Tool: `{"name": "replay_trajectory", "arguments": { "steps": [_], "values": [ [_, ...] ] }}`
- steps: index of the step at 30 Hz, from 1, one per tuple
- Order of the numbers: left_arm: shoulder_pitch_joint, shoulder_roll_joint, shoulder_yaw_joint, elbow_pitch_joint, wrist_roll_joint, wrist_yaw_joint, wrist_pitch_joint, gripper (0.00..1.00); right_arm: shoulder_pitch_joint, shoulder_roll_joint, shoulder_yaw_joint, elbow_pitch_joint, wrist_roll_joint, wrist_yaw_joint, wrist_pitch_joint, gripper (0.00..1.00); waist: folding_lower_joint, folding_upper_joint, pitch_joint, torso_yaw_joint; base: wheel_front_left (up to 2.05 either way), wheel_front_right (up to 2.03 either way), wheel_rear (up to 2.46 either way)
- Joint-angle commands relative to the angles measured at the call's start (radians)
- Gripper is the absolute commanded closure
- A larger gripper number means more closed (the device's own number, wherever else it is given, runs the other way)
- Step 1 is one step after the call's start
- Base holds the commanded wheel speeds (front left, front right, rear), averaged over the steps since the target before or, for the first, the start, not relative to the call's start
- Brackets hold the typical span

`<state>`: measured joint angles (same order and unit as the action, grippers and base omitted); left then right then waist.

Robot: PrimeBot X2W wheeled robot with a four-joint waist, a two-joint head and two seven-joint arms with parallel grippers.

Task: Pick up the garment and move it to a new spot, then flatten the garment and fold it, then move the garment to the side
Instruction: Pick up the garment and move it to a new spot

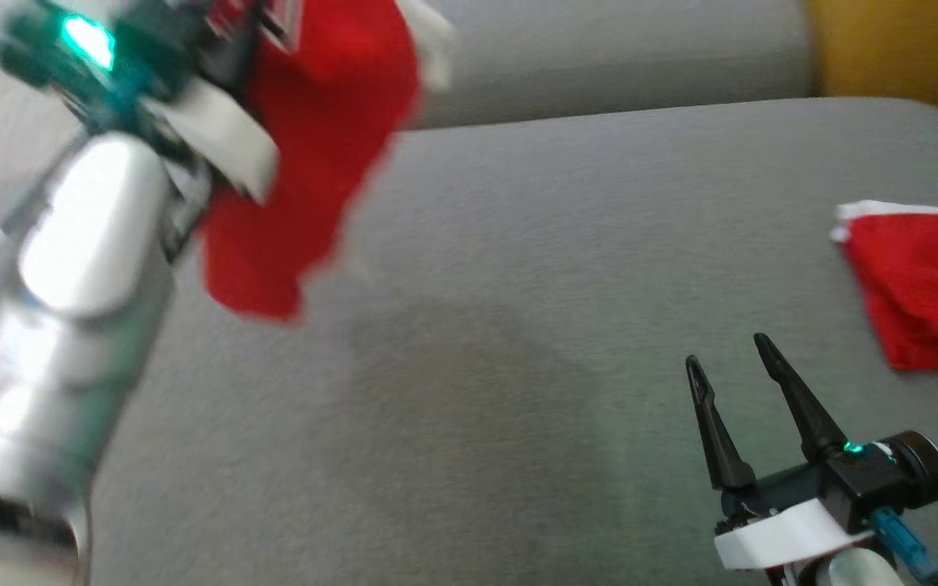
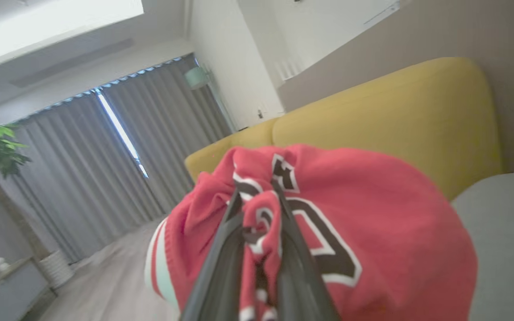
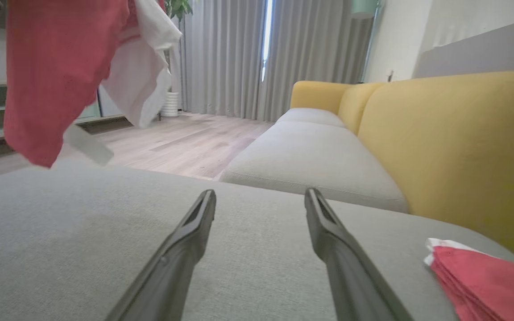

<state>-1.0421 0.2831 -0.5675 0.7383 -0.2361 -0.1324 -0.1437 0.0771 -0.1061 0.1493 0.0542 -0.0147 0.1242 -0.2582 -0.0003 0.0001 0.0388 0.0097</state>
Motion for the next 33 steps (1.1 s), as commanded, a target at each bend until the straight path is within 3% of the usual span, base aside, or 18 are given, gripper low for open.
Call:
{"name": "replay_trajectory", "arguments": {
  "steps": [1,5,8,11,15,16,20,24,28,33],
  "values": [
    [0.023,0.055,-0.017,-0.113,-0.065,0.002,0.033,1.0,-0.015,0.0,0.022,-0.041,0.004,0.007,-0.004,0.0,0.0003,-0.0001,-0.08,-0.107,0.0,0.0,0.0],
    [0.177,0.049,-0.08,-0.269,-0.157,0.002,0.075,1.0,-0.007,0.003,0.009,-0.054,0.003,0.007,-0.004,0.0,0.0003,-0.0001,-0.073,-0.145,0.0,0.0,0.0],
    [0.261,0.026,-0.103,-0.3,-0.174,0.011,0.075,1.0,-0.006,0.005,0.005,-0.059,0.004,0.007,-0.004,0.0,0.0003,-0.0001,-0.059,-0.16,0.0,0.0,0.0],
    [0.383,-0.032,-0.151,-0.279,-0.163,0.061,0.034,1.0,-0.007,0.011,0.007,-0.052,0.008,0.007,-0.004,0.0,0.0003,-0.0001,-0.035,-0.179,0.0,0.0,0.0],
    [0.501,-0.123,-0.233,-0.156,-0.124,0.095,-0.062,1.0,-0.023,0.019,0.028,-0.034,0.013,0.007,-0.004,0.0,0.0003,-0.0001,-0.007,-0.201,0.0,0.0,0.0],
    [0.544,-0.172,-0.226,-0.1,-0.146,0.116,-0.093,0.0,-0.026,0.022,0.02,-0.022,0.01,0.007,-0.004,0.0,0.0003,-0.0001,0.0,-0.2,0.0,0.0,0.0],
    [0.588,-0.214,-0.221,-0.066,-0.158,0.136,-0.116,0.0,-0.02,0.028,0.005,0.005,0.008,0.007,-0.004,0.0,0.0003,-0.0001,-0.02,-0.175,0.0,0.0,0.0],
    [0.639,-0.223,-0.147,-0.17,-0.145,0.194,-0.117,0.0,-0.018,0.033,-0.015,0.025,0.009,0.007,-0.004,0.0,0.0003,-0.0001,-0.054,-0.139,0.0,0.0,0.0],
    [0.728,-0.195,-0.02,-0.322,-0.103,0.265,-0.118,0.0,-0.012,0.041,-0.052,0.04,0.015,0.007,-0.004,0.0,0.0003,-0.0001,-0.1,-0.087,0.0,0.0,0.0],
    [0.887,-0.157,0.136,-0.489,-0.046,0.312,-0.118,0.0,0.008,0.047,-0.102,0.071,0.019,0.007,-0.004,0.0,0.0003,-0.0001,-0.152,-0.029,0.0,0.0,0.0]
  ]
}}
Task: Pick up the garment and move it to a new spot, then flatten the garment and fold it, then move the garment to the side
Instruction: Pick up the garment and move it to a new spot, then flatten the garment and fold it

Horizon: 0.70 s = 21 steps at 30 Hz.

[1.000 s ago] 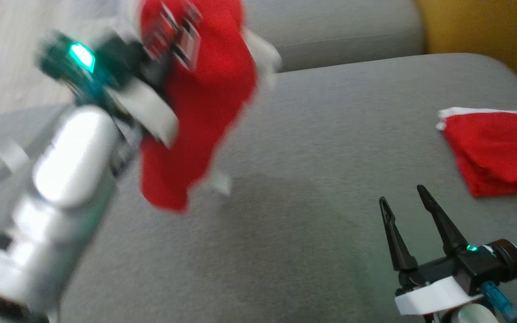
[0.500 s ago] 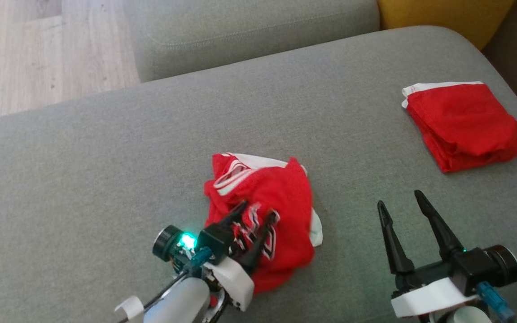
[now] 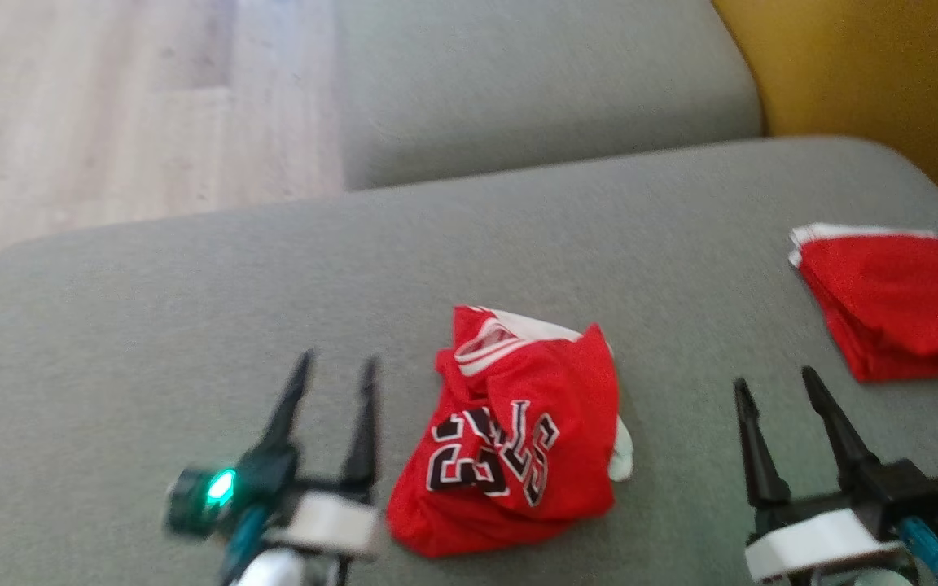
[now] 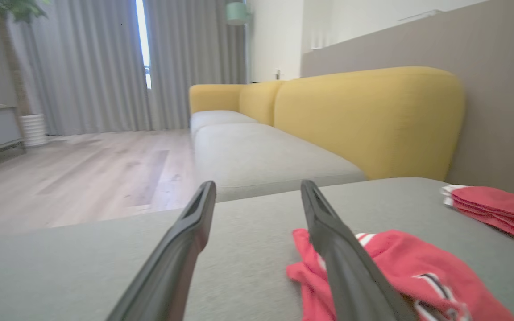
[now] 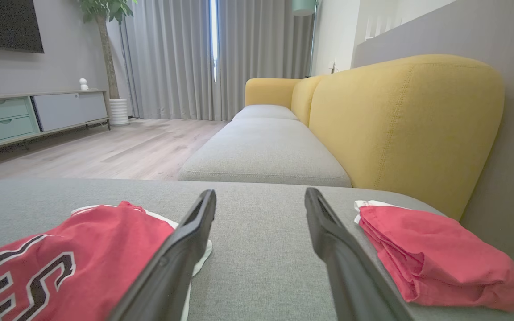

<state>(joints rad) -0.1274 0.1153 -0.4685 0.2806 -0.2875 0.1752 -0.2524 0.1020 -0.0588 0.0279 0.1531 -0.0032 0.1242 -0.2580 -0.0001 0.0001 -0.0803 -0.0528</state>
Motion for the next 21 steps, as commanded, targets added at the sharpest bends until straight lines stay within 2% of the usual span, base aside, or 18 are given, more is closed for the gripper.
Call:
{"name": "replay_trajectory", "arguments": {
  "steps": [1,8,13,21],
  "values": [
    [0.003,0.017,0.065,-0.054,0.018,0.009,-0.009,0.0,-0.01,0.0,0.011,-0.024,0.008,0.007,-0.004,0.0,0.0001,-0.0001,-0.041,0.043,0.0,0.0,0.0],
    [0.214,-0.004,0.222,-0.205,0.078,0.004,-0.009,0.0,0.064,0.005,-0.005,-0.008,0.005,0.007,-0.004,0.0,0.0001,-0.0001,-0.088,0.078,0.0,0.0,0.0],
    [0.326,-0.027,0.261,-0.235,0.125,-0.026,-0.009,0.0,0.107,0.007,0.002,-0.009,0.015,0.007,-0.004,0.0,0.0001,-0.0001,-0.099,0.083,0.0,0.0,0.0],
    [0.333,-0.039,0.265,-0.229,0.19,-0.07,-0.009,0.0,0.117,0.008,0.012,-0.006,0.023,0.007,-0.004,0.0,0.0001,-0.0001,-0.094,0.091,0.0,0.0,0.0]
  ]
}}
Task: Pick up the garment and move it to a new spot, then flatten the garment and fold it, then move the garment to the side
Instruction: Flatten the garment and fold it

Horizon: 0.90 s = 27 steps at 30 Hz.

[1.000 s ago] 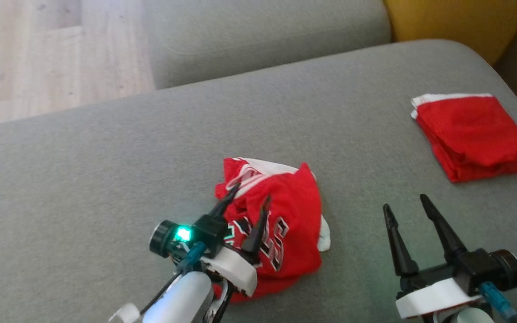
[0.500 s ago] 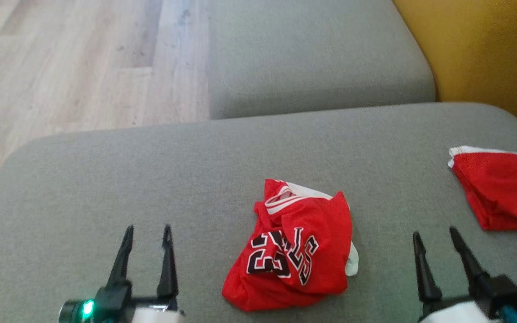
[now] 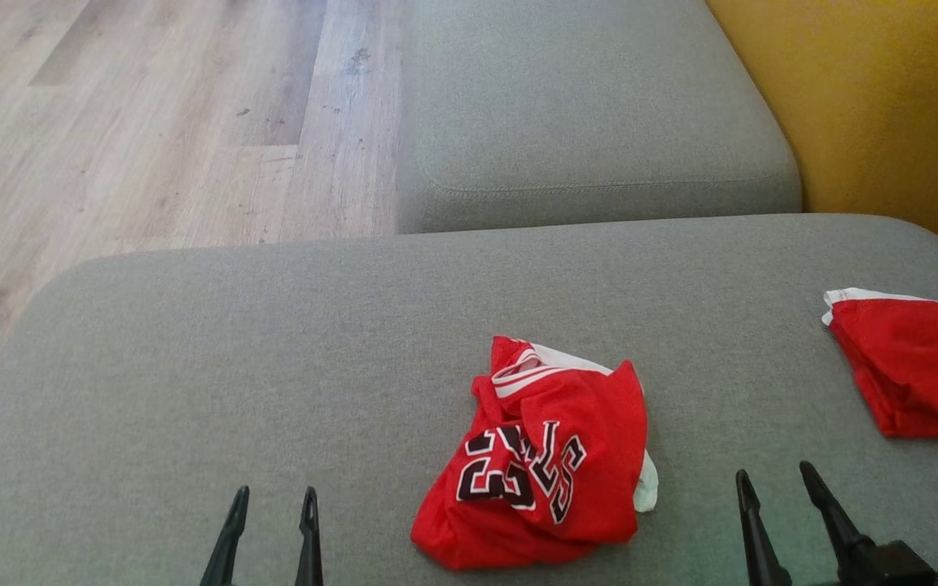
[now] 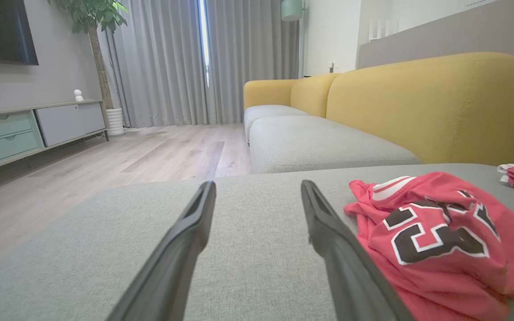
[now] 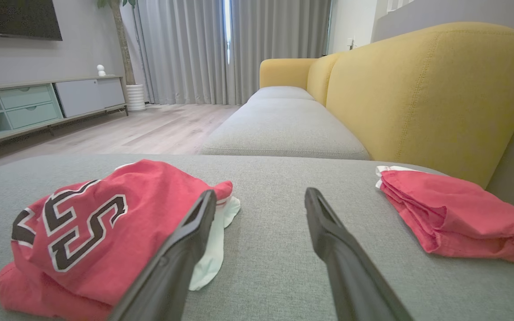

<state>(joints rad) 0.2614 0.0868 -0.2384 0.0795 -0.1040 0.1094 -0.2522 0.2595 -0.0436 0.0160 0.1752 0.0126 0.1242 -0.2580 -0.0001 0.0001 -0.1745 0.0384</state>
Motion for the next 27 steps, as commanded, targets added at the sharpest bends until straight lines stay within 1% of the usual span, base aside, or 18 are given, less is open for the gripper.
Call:
{"name": "replay_trajectory", "arguments": {
  "steps": [1,18,25,27],
  "values": [
    [-0.057,-0.012,0.037,-0.021,0.009,-0.007,-0.009,0.0,-0.041,-0.007,0.026,-0.027,0.009,0.007,-0.004,0.0,0.0001,-0.0001,0.0,0.0,0.0,0.0,0.0],
    [-0.051,-0.029,0.056,0.005,0.036,-0.027,-0.009,0.0,-0.036,-0.007,0.049,-0.012,0.023,0.007,-0.004,0.0,0.0001,-0.0001,0.0,-0.017,0.0,0.0,0.0],
    [-0.086,-0.031,0.054,0.02,0.04,-0.048,-0.009,0.0,-0.054,-0.007,0.076,-0.013,0.01,0.007,-0.004,0.0,0.0001,-0.0001,0.044,-0.057,0.0,0.0,0.0],
    [-0.109,-0.031,0.049,0.029,0.045,-0.06,-0.01,0.0,-0.06,-0.007,0.079,-0.017,0.006,0.007,-0.004,0.0,0.0001,-0.0001,0.063,-0.071,0.0,0.0,0.0]
  ]
}}
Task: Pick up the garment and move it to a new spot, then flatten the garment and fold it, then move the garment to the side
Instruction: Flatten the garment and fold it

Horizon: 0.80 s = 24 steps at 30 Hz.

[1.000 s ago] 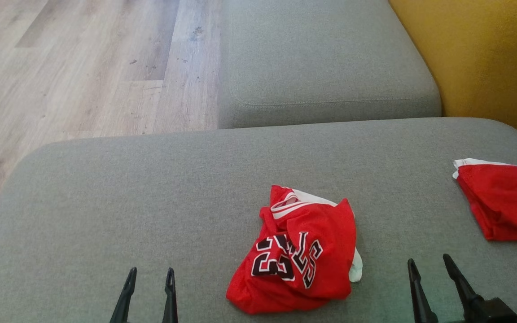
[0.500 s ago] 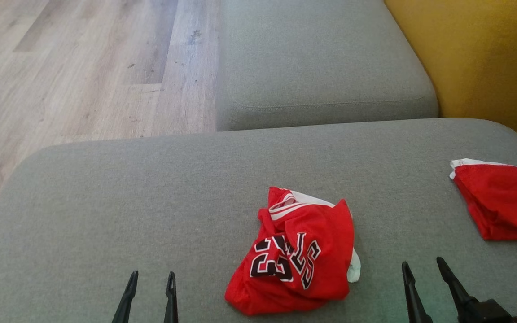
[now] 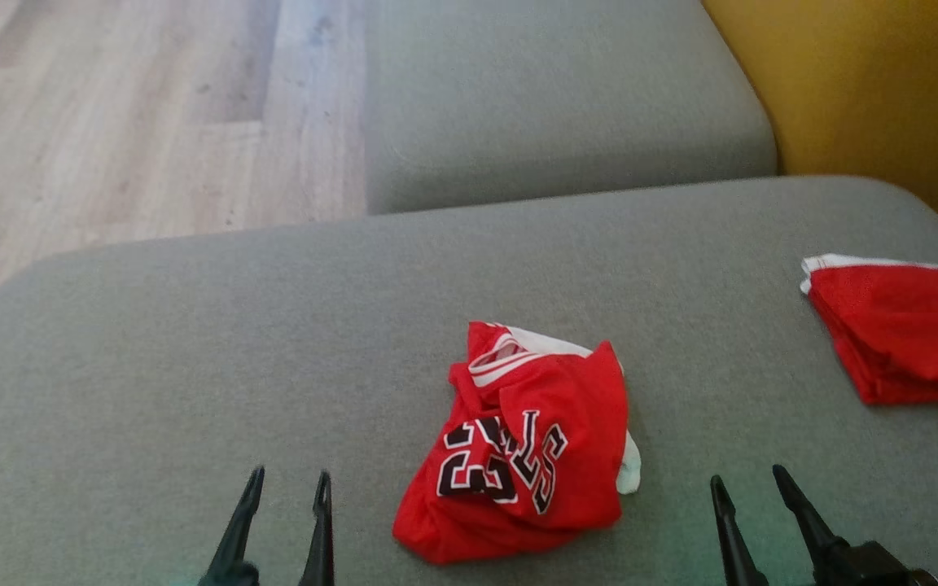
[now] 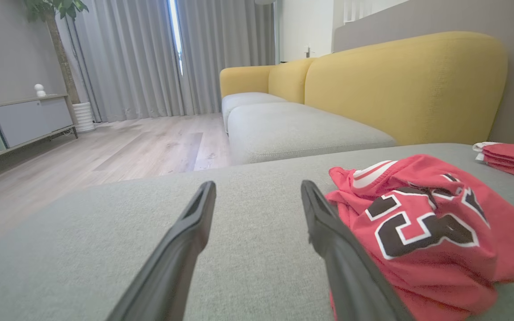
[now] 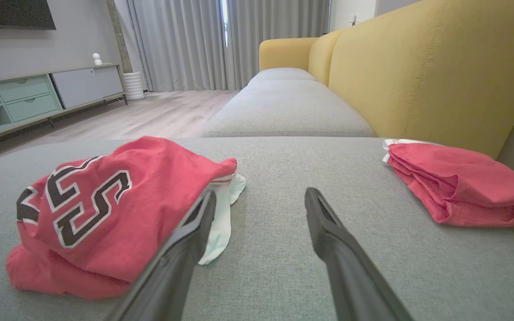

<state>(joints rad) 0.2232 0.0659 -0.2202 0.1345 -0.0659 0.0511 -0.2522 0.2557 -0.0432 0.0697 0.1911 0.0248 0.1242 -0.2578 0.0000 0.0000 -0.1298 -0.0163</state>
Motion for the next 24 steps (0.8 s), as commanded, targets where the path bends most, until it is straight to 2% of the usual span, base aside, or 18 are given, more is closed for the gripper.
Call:
{"name": "replay_trajectory", "arguments": {
  "steps": [1,8,14,15,18,24],
  "values": [
    [-0.086,-0.01,0.029,-0.02,0.011,-0.008,-0.01,0.0,-0.061,-0.007,0.028,-0.035,-0.008,0.007,-0.004,0.0,0.0,0.0,0.029,-0.024,0.0,0.0,0.0],
    [-0.279,-0.005,-0.013,0.057,0.047,-0.064,-0.01,0.0,-0.107,-0.007,0.045,-0.067,-0.013,0.007,-0.004,0.0,0.0,0.0,0.114,-0.08,0.0,0.0,0.0],
    [-0.503,0.001,-0.111,0.175,0.1,-0.138,-0.01,0.0,-0.15,-0.007,0.056,-0.088,-0.012,0.007,-0.004,0.0,0.0,0.0,0.199,-0.112,0.0,0.0,0.0],
    [-0.503,0.001,-0.111,0.175,0.1,-0.138,-0.01,0.0,-0.15,-0.007,0.056,-0.088,-0.012,0.007,-0.004,0.0,0.0,0.0,0.199,-0.112,0.0,0.0,0.0],
    [-0.607,0.01,-0.207,0.287,0.118,-0.171,0.018,0.0,-0.172,-0.007,0.065,-0.088,-0.013,0.007,-0.004,0.0,0.0,0.0,0.232,-0.124,0.0,0.0,0.0],
    [-0.76,0.006,-0.393,0.464,0.047,-0.181,0.082,0.0,-0.202,-0.007,0.084,-0.085,0.015,0.007,-0.004,0.0,0.0,0.0,0.287,-0.137,0.0,0.0,0.0]
  ]
}}
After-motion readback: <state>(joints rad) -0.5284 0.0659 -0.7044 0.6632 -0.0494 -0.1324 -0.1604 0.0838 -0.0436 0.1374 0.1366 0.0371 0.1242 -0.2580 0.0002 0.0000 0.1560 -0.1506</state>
